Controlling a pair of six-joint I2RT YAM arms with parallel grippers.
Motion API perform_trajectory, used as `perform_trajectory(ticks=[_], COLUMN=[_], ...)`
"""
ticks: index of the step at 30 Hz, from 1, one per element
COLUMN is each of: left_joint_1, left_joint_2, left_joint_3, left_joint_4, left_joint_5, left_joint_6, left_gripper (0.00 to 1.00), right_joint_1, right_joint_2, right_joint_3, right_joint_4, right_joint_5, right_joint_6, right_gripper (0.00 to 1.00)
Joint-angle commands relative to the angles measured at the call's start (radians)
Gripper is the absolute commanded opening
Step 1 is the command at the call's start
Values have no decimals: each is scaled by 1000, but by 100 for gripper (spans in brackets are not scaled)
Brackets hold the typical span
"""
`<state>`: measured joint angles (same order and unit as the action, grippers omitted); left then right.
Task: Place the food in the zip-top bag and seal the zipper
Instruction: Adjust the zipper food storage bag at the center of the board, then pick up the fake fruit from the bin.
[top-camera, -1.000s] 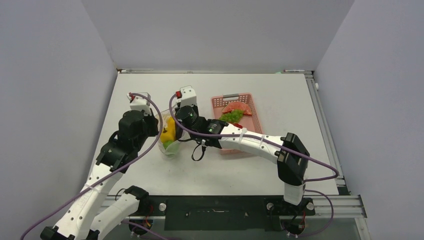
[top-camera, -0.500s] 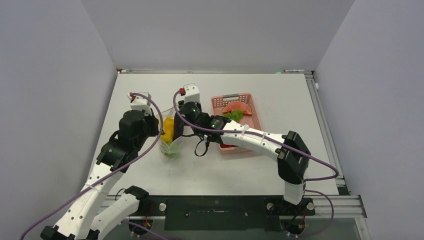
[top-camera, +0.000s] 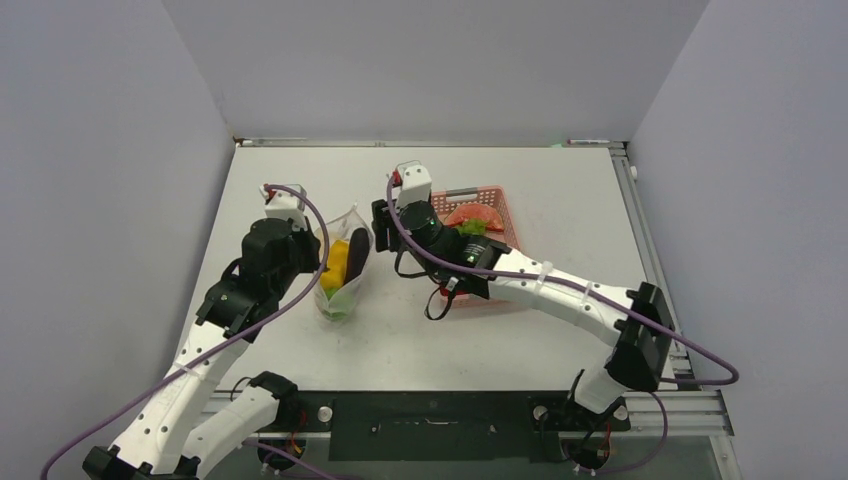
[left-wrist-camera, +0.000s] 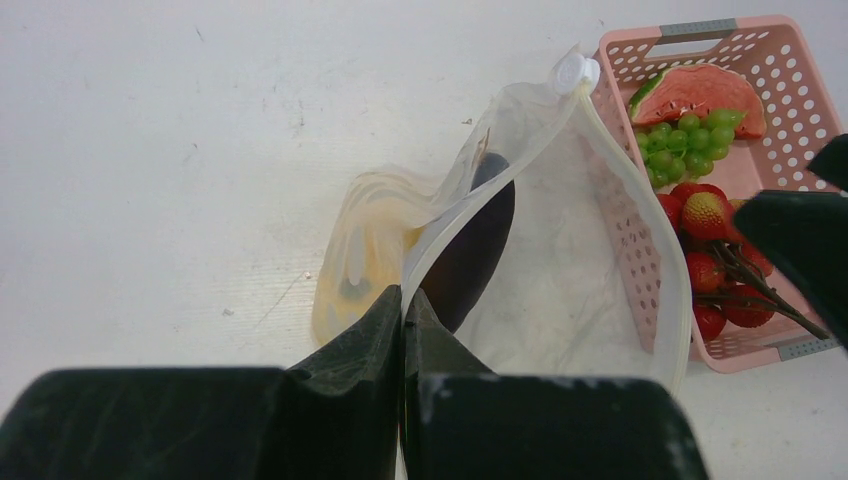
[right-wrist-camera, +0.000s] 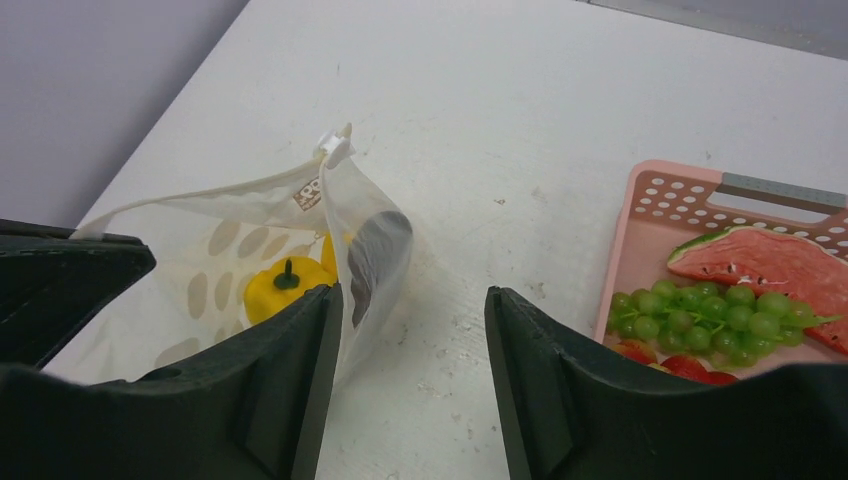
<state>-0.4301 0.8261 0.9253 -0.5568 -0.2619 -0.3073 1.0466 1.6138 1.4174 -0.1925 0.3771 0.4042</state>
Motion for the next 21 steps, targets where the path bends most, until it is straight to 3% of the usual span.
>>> perform_trajectory(ticks=[1, 21], left_joint_1=[7, 5], left_joint_2=[-2, -13], left_joint_3=[14, 14], left_joint_4=[39, 41], left_joint_5=[13, 18], left_joint_6=[-3, 0], left_gripper=[0, 0], right_joint_1=[-16, -118], right_joint_2=[-105, -282], right_joint_3=[-50, -202], right_joint_4=[16, -337], right_joint_5=[32, 136], right_joint_6=[-6, 91], right_gripper=[55, 62])
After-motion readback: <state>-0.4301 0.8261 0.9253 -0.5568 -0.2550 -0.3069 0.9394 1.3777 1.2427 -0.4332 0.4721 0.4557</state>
